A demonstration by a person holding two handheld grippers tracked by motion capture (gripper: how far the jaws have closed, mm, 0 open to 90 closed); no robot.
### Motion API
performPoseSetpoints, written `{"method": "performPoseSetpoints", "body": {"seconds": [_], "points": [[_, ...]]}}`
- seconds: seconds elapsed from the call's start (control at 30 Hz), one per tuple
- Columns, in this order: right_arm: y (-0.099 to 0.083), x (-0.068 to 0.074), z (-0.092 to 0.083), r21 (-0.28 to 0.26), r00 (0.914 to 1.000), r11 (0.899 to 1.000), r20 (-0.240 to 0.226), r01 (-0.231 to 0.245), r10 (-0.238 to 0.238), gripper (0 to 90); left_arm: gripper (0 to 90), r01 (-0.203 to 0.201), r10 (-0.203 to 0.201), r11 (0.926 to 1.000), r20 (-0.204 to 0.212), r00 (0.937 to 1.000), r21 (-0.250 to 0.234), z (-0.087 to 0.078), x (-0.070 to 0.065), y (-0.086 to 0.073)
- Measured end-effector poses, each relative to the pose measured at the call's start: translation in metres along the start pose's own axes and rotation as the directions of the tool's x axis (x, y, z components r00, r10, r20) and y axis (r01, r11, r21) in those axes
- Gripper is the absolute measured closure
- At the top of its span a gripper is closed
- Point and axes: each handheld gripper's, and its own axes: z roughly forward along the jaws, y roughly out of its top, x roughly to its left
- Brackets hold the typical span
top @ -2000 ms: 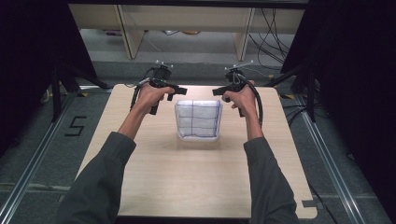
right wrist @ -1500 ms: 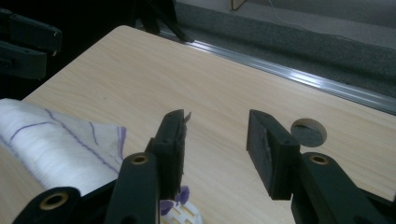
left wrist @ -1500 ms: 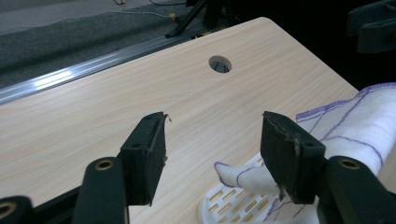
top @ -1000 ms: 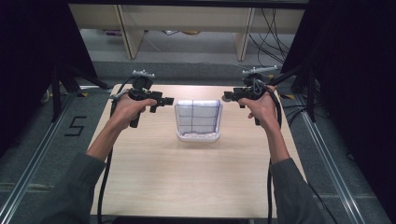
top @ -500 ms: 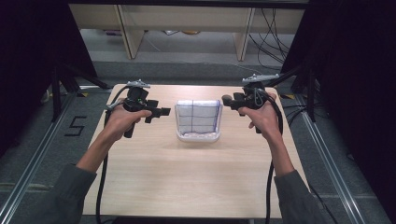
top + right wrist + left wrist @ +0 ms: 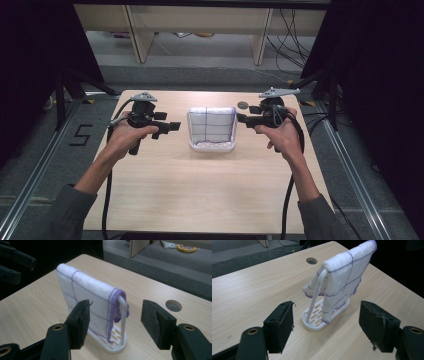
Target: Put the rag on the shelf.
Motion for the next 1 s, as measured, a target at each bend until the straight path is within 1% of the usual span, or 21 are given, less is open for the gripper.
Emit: {"method": "performPoseSetpoints", "body": {"seconds": [0.07,0.1,0.13,0.2,0.23,0.27,0.3,0.33,0.43,0.47,0.5,0.53,0.6,0.63,0.7,0.73,0.83,0.87,0.9,0.93,1.0], "points": [[-0.003,0.004,-0.001,-0.004,0.9999,1.0,-0.002,-0.016,0.016,40.4,26.9,-0.013,0.013,0.9998,0.001,0.9999,0.012,-0.001,0.0,-0.003],[-0.004,0.004,-0.003,0.006,0.9999,1.0,-0.006,-0.008,0.008,40.0,26.7,-0.004,0.004,1.0,0.003,1.0,0.003,-0.001,-0.002,-0.005],[-0.006,0.005,-0.003,-0.003,0.9999,1.0,-0.01,-0.006,0.006,39.7,26.5,-0.004,0.004,1.0,0.003,1.0,-0.002,-0.001,-0.002,-0.007],[-0.008,0.007,-0.004,-0.004,0.9998,1.0,-0.013,-0.018,0.018,38.6,26.1,-0.005,0.005,1.0,0.006,1.0,0.0,-0.002,-0.004,-0.009],[-0.009,0.006,-0.004,-0.011,1.0,1.0,-0.001,0.006,-0.006,38.1,26.0,-0.007,0.007,1.0,0.008,0.9999,0.0,-0.003,-0.005,-0.011],[-0.011,0.008,-0.005,-0.006,0.9997,1.0,-0.011,-0.021,0.021,38.0,25.9,-0.009,0.009,1.0,0.013,0.9999,0.002,-0.003,-0.006,-0.012],[-0.012,0.007,-0.006,-0.007,1.0,1.0,-0.003,0.004,-0.004,38.0,25.9,-0.014,0.014,0.9999,0.013,0.9998,0.004,-0.004,-0.008,-0.014],[-0.014,0.009,-0.005,-0.013,0.9999,1.0,-0.01,-0.013,0.013,37.8,25.8,-0.012,0.012,0.9999,0.015,0.9998,0.001,-0.004,-0.009,-0.016],[-0.018,0.01,-0.007,-0.012,0.9999,1.0,-0.012,-0.012,0.012,37.2,25.8,-0.02,0.019,0.9998,0.026,0.9995,0.008,-0.006,-0.013,-0.02],[-0.019,0.011,-0.007,-0.005,0.9996,1.0,-0.018,-0.022,0.022,37.2,25.8,-0.02,0.02,0.9998,0.028,0.9994,0.005,-0.006,-0.014,-0.022],[-0.021,0.011,-0.008,0.0,0.9999,1.0,-0.007,-0.007,0.007,37.2,25.8,-0.026,0.026,0.9996,0.03,0.9992,0.007,-0.007,-0.016,-0.024],[-0.023,0.012,-0.008,0.008,0.9998,1.0,-0.015,-0.01,0.01,37.2,25.8,-0.028,0.028,0.9996,0.034,0.999,0.009,-0.008,-0.018,-0.025],[-0.026,0.012,-0.008,-0.001,0.9999,1.0,-0.013,0.004,-0.005,37.2,25.8,-0.035,0.035,0.9993,0.037,0.9987,0.013,-0.009,-0.02,-0.028],[-0.028,0.014,-0.008,0.002,0.9998,1.0,-0.018,-0.004,0.004,37.2,25.8,-0.045,0.045,0.9989,0.039,0.9982,0.015,-0.011,-0.021,-0.03],[-0.032,0.016,-0.011,0.013,0.9998,1.0,-0.017,-0.004,0.004,36.9,25.8,-0.044,0.044,0.999,0.041,0.9982,0.008,-0.012,-0.023,-0.034],[-0.034,0.016,-0.01,0.003,0.9998,1.0,-0.014,0.011,-0.011,36.9,25.8,-0.046,0.046,0.9989,0.043,0.998,0.008,-0.013,-0.025,-0.035],[-0.041,0.019,-0.011,-0.001,0.9996,1.0,-0.026,0.011,-0.011,36.1,25.8,-0.052,0.051,0.9986,0.051,0.9974,0.006,-0.015,-0.027,-0.041],[-0.043,0.021,-0.013,0.006,0.9996,1.0,-0.026,-0.01,0.01,35.5,25.7,-0.058,0.057,0.9983,0.052,0.997,0.005,-0.016,-0.028,-0.042],[-0.045,0.022,-0.013,0.0,0.9995,1.0,-0.03,-0.011,0.011,35.5,25.7,-0.06,0.059,0.9982,0.053,0.9968,0.005,-0.017,-0.028,-0.044],[-0.047,0.023,-0.015,0.012,0.9995,1.0,-0.026,-0.018,0.018,35.1,25.6,-0.054,0.053,0.9986,0.059,0.9968,0.002,-0.018,-0.029,-0.046],[-0.051,0.024,-0.015,-0.001,0.9994,1.0,-0.034,-0.001,0.001,34.5,25.1,-0.056,0.055,0.9984,0.055,0.997,0.002,-0.019,-0.03,-0.049]]}}
